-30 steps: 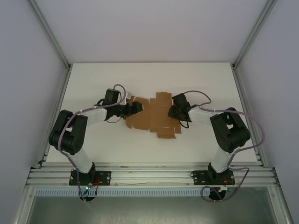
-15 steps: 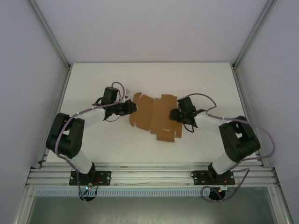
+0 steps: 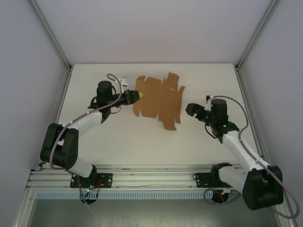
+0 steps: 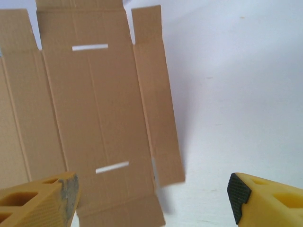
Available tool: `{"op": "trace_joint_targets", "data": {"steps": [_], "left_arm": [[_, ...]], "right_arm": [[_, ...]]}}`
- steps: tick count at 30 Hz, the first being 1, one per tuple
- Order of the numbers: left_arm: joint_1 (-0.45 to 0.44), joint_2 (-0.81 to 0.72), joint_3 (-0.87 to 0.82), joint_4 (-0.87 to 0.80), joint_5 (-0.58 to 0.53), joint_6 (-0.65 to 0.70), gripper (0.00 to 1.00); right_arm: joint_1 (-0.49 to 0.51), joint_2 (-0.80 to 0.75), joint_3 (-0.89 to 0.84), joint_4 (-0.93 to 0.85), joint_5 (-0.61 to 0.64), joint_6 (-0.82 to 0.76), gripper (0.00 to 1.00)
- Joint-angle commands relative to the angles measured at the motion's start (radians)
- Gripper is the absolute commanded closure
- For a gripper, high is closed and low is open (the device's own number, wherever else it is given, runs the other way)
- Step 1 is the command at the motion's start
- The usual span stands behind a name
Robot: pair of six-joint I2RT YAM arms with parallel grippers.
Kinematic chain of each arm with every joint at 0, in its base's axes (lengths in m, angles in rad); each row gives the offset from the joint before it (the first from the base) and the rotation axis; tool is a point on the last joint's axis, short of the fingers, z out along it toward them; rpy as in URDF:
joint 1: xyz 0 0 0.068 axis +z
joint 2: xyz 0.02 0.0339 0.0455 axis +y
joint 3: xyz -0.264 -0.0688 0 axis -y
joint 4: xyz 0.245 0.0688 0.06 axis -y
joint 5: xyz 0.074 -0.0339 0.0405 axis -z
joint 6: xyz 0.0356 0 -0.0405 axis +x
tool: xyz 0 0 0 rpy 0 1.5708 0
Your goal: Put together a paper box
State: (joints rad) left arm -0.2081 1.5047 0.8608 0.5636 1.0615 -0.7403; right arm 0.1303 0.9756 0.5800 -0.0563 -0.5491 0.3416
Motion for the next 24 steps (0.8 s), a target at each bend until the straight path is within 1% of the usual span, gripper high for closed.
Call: {"op": "trace_joint_targets", "data": {"steps": [1,5,7,11,15,19,24], "left_arm": [[0.009,-0.043,-0.01,0.277,0.131,-0.159,1.0],[0.008,-0.087,-0.019,0.391,0.169,-0.253,1.0],[0.007,-0.121,-0.021,0.408,0.185,-0.271,1.0],[0.002,-0.213,-0.016,0.315,0.194,-0.196,1.0],[-0.011,-0.317,-0.018,0.167,0.186,-0.089,1.0],[-0.024,-0.412,-0.024,0.061,0.149,-0.005,1.0],[-0.03,-0.45,-0.01,-0.02,0.112,0.023,1.0]], "right_arm": [[-0.023,-0.056,-0.008,0.06,-0.153,-0.017,0.18],[-0.041,-0.06,-0.009,0.105,-0.191,0.003,0.18],[-0.049,-0.041,-0.003,0.123,-0.203,0.006,0.18],[-0.065,0.003,0.001,0.212,-0.277,0.015,0.18],[-0.067,0.034,0.027,0.283,-0.344,0.037,0.19],[-0.066,0.036,0.04,0.375,-0.442,0.07,0.21],[-0.066,0.025,0.059,0.43,-0.518,0.12,0.23]]}}
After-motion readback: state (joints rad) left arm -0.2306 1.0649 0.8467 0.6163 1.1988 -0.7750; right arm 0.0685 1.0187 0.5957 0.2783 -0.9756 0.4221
